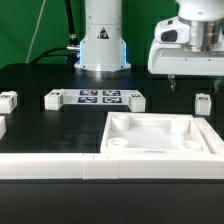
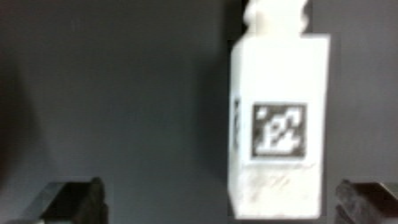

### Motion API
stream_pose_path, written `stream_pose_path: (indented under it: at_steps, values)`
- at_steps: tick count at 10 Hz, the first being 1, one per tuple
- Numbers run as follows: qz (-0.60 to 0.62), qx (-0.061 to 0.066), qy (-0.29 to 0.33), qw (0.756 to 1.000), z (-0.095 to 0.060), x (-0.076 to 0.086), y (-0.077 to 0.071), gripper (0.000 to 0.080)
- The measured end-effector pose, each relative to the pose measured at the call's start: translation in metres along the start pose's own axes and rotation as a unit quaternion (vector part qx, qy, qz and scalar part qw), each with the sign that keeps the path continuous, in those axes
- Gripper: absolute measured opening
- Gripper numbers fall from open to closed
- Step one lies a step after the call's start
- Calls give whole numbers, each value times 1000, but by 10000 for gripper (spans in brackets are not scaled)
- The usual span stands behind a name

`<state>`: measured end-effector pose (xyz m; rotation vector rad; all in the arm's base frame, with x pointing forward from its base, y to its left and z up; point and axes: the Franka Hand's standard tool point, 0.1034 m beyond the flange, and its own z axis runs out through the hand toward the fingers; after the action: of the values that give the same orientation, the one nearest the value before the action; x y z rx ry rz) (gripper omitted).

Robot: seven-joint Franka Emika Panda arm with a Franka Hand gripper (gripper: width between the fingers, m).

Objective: Assemble one leg

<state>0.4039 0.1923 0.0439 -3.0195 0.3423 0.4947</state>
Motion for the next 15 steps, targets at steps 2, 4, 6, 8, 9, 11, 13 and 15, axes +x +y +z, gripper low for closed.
stream_pose_path:
  at_steps: [2, 4, 6, 8, 9, 11, 13, 15]
  values:
    - [-14, -2, -75, 997, -2, 1, -4, 649]
    - [-19, 0, -134, 991, 4, 5, -3, 649]
    - [-21, -7, -188, 982, 14, 3, -3, 649]
    - [-16, -16, -227, 974, 25, -2, -6, 649]
    - [-16, -17, -226, 974, 27, -3, -6, 649]
    - [-17, -19, -229, 973, 31, -6, -8, 649]
    - [-11, -22, -231, 973, 34, -8, -9, 528]
    - [-11, -23, -232, 973, 35, -8, -9, 391]
